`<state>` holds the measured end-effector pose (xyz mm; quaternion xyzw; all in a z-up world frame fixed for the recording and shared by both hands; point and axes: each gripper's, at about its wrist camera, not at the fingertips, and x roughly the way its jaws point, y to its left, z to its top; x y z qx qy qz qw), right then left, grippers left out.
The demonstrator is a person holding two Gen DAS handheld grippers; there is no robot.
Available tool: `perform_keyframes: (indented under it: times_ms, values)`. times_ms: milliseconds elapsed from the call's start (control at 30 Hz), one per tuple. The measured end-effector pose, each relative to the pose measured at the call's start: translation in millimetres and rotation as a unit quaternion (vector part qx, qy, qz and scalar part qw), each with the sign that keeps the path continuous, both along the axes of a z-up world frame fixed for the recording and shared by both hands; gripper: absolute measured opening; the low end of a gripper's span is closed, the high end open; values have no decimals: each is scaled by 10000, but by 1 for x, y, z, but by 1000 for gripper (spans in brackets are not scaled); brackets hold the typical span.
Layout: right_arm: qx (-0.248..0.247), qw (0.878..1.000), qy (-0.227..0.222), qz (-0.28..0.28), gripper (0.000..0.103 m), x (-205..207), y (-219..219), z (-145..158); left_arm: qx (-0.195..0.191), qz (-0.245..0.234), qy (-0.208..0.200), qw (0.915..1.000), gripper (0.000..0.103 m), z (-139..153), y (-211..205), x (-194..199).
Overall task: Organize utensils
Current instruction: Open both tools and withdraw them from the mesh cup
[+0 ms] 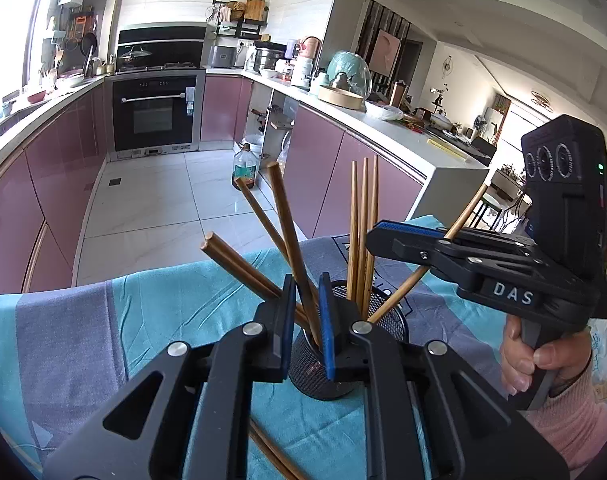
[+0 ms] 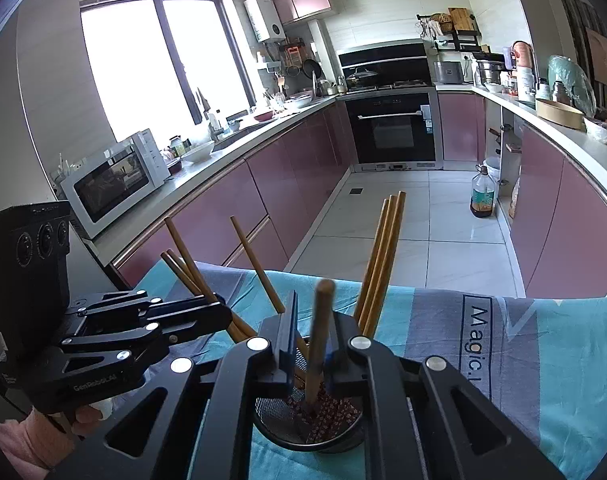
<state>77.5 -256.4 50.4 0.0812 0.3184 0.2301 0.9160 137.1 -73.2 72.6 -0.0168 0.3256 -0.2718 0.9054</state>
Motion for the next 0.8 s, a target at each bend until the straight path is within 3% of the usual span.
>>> perform_keyframes:
  times_ms: [167,300,433,800]
  values:
    - [28,9998,-130,-145,27,-7,-10,3,-40,27,-207,9998,26,5,9,-14]
    - [106,9991,-214,-338,29,-16,-26,3,-132,43,-254,9996,26,7,16,-21]
    - [222,9981,-258,-505,39,-29,-43,0,-206,56,-255,9994,26,6,26,-29]
    - [380,9973,-319,-540,42,-67,-65,-18,-182,149,-193,9995,27,-10,45,-46]
